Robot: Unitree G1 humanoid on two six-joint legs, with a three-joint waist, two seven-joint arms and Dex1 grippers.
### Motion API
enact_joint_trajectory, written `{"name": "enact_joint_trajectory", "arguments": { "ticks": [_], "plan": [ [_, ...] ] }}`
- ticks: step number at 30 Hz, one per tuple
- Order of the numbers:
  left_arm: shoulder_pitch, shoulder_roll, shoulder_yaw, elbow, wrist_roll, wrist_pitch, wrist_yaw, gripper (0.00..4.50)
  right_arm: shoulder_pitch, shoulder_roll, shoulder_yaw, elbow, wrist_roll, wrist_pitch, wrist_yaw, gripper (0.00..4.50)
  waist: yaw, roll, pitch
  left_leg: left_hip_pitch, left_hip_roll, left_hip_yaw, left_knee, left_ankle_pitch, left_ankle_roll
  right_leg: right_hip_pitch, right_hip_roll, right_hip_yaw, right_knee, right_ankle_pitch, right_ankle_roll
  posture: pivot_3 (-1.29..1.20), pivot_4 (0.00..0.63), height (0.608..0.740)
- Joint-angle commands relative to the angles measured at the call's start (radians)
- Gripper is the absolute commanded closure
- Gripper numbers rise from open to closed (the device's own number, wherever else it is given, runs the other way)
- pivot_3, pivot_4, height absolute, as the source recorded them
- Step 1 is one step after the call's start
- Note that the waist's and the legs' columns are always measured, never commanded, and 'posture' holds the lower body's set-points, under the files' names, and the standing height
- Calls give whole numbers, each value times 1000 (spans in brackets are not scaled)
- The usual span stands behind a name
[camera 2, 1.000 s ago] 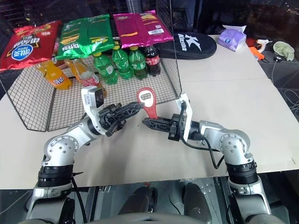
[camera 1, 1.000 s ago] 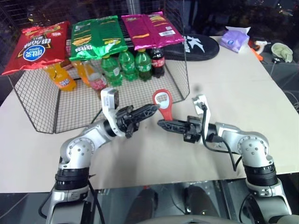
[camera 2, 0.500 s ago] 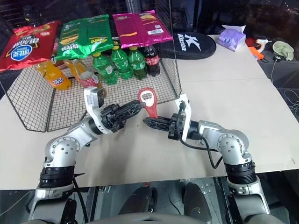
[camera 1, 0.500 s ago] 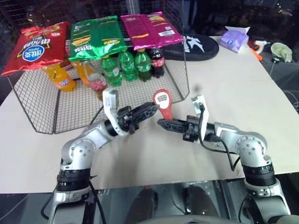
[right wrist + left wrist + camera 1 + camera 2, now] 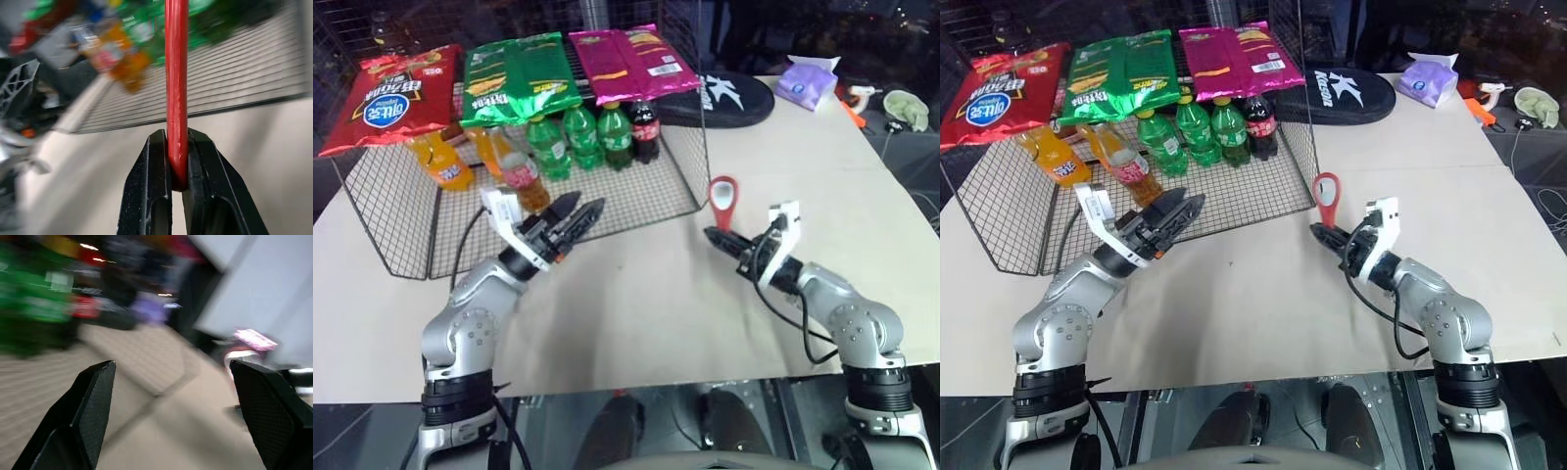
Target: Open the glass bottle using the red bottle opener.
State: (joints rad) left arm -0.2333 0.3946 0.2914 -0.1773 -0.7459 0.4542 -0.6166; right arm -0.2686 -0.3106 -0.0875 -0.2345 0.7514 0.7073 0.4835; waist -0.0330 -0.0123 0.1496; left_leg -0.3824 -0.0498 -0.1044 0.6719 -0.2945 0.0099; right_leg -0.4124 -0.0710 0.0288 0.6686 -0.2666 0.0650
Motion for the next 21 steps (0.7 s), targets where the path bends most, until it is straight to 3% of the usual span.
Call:
{"name": "enact_joint_trajectory", "arguments": {
  "ticks": [1,8,14,21],
  "plan": [
    [-21,-8,-1,30,206,-225,79,671,9,-34,6,-12,-210,-251,-9,4500,1,0,0,0,0,0,0,0,0,0,0,0,0,0,0,0,150,740],
    [-110,15,-7,251,406,-441,153,671,7,-48,43,79,-448,-532,-16,4500,5,0,0,0,0,1,0,0,0,0,0,0,0,0,0,0,150,740],
    [-194,11,17,350,426,-532,184,671,11,-15,44,99,-460,-567,-15,4500,3,0,0,0,0,0,0,0,0,0,0,0,0,0,0,0,150,740],
    [-156,4,18,323,432,-575,202,671,33,-15,39,97,-469,-579,-10,4500,-3,0,0,0,0,0,0,0,0,0,0,0,0,0,0,0,150,740]
  ]
}}
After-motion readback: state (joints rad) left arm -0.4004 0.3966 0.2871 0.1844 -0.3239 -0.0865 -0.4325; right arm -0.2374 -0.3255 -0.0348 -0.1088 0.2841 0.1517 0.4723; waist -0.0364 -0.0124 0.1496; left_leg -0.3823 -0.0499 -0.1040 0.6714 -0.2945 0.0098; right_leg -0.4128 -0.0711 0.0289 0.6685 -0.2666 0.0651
